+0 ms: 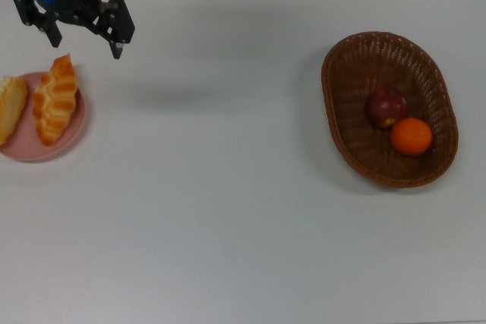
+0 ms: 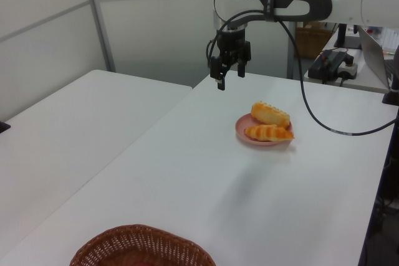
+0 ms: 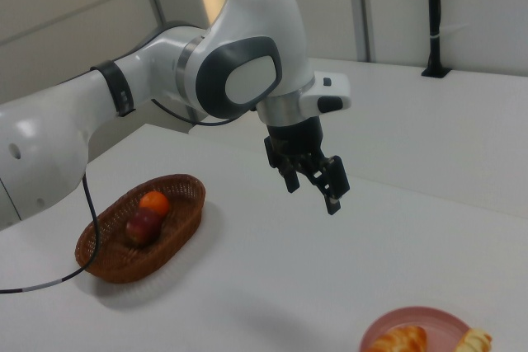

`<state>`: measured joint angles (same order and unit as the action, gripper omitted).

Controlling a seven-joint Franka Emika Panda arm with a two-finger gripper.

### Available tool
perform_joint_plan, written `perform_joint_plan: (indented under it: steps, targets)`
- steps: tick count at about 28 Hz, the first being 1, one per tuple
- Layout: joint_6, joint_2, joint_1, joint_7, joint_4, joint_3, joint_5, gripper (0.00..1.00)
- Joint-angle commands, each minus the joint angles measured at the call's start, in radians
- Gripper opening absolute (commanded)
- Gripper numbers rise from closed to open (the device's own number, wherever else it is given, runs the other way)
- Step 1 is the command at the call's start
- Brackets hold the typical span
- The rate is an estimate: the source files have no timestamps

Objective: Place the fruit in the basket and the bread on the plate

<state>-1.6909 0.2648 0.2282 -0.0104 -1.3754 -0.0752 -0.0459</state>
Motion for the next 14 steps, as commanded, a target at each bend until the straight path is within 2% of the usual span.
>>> perform_joint_plan:
  steps: [1,14]
  targets:
    - [0.016,-0.016,0.0,-0.005,-0.031,0.014,0.018,1.0]
    - [0.011,0.001,0.003,-0.011,-0.031,0.022,0.011,1.0]
